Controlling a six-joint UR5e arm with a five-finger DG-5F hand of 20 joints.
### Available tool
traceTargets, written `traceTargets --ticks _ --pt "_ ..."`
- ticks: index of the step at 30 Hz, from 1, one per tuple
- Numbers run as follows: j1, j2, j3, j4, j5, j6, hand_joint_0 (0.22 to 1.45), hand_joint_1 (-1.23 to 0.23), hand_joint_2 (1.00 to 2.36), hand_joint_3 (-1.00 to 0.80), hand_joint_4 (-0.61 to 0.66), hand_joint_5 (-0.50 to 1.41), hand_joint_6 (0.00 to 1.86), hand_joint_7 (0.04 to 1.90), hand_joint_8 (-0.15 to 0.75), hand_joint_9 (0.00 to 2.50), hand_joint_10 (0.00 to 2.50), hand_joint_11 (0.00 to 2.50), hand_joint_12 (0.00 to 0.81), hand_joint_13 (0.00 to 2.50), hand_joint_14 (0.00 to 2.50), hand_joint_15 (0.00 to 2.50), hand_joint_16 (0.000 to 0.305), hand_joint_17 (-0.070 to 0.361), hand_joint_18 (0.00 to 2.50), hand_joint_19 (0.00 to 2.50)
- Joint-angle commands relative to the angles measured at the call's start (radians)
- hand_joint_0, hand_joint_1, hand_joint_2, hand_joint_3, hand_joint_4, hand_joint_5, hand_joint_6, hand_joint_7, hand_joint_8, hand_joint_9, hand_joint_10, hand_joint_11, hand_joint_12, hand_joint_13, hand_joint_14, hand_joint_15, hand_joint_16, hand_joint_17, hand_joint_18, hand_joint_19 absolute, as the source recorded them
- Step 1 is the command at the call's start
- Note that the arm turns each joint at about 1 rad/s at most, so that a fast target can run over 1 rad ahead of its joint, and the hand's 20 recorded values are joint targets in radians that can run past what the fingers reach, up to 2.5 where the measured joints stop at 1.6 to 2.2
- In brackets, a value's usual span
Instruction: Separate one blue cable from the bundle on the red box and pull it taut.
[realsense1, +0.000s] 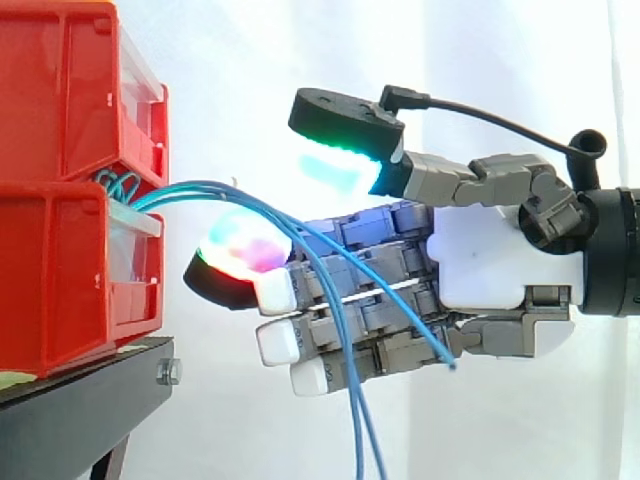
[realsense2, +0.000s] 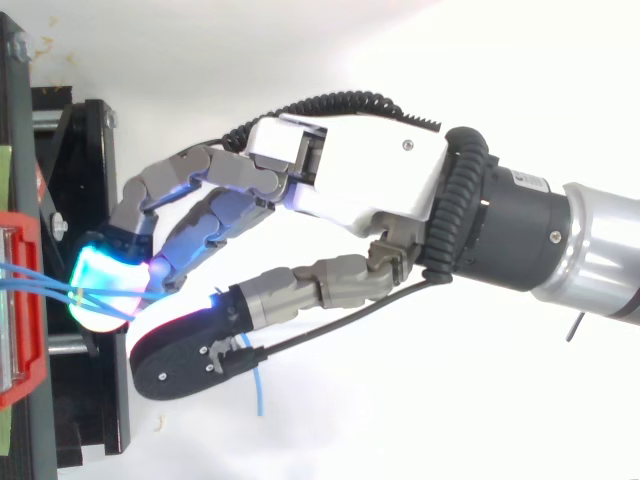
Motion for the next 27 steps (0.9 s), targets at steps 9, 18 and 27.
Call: traceTargets --ticks 9,18,27 --pt "0.007 0.012 0.002 -0.011 0.002 -0.004 0.65 -0.75 1.02 -0.25 -0.04 -0.15 0.93 0.74 0.203 0.92 0.02 0.48 0.301 0.88 0.02 0.47 0.054 0.122 0.53 0.65" --pt "0.007 0.012 0.002 -0.017 0.002 -0.004 0.69 -0.77 1.02 -0.2 -0.09 -0.15 0.97 0.76 0.193 0.96 0.02 0.51 0.297 0.91 0.02 0.49 0.053 0.119 0.6 0.66" --pt "0.007 0.012 0.0 -0.018 0.002 -0.004 0.57 -0.72 1.0 -0.46 0.1 -0.11 0.91 0.86 0.205 1.08 0.02 0.51 0.315 0.95 0.02 0.49 0.055 0.124 0.61 0.7"
